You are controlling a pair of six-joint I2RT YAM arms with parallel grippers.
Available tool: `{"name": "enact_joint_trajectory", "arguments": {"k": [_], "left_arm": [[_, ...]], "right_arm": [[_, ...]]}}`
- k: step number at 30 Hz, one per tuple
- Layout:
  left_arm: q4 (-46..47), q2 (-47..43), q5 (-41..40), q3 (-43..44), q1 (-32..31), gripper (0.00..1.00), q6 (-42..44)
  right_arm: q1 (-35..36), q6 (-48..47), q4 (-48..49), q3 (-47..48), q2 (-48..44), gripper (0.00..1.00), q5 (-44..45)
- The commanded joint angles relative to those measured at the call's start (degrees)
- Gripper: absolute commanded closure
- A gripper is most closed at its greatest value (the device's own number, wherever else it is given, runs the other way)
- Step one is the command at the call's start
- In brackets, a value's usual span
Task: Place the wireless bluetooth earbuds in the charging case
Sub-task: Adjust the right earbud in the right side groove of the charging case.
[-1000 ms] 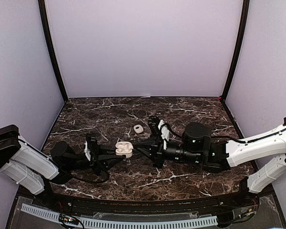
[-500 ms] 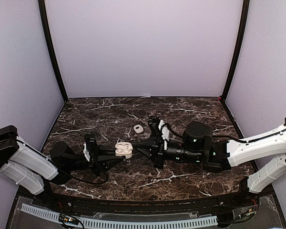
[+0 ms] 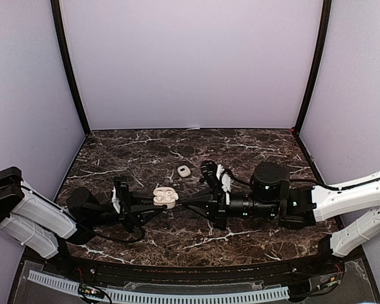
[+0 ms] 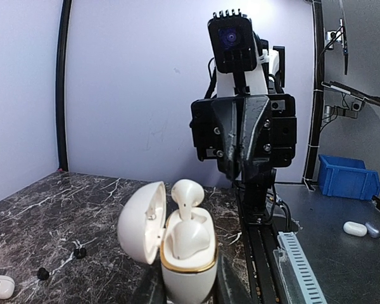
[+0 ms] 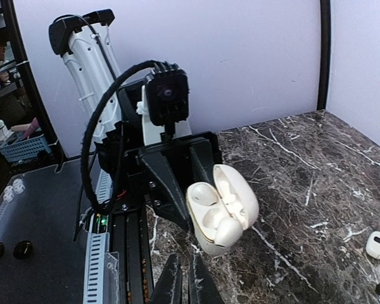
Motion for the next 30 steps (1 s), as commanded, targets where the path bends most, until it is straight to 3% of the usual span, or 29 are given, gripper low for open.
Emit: {"name": "enact_joint_trajectory", "arguments": {"k": [1, 9, 30], "left_arm": [[0.7, -0.9, 1.1, 1.7, -0.1, 1.00, 0.4], [0.3, -0.6, 2.0, 2.0, -0.1, 1.00, -0.2], [1.0, 0.3, 1.5, 1.7, -0.1, 1.00, 0.0]], "right_arm": [[0.4, 1.3, -0.8, -0.5, -1.3, 0.96, 11.1], [0.4, 1.9, -0.4, -0.2, 0.0, 1.00, 15.2], [3.7, -2.0, 1.1, 5.7, 7.2, 1.00, 3.7]]}}
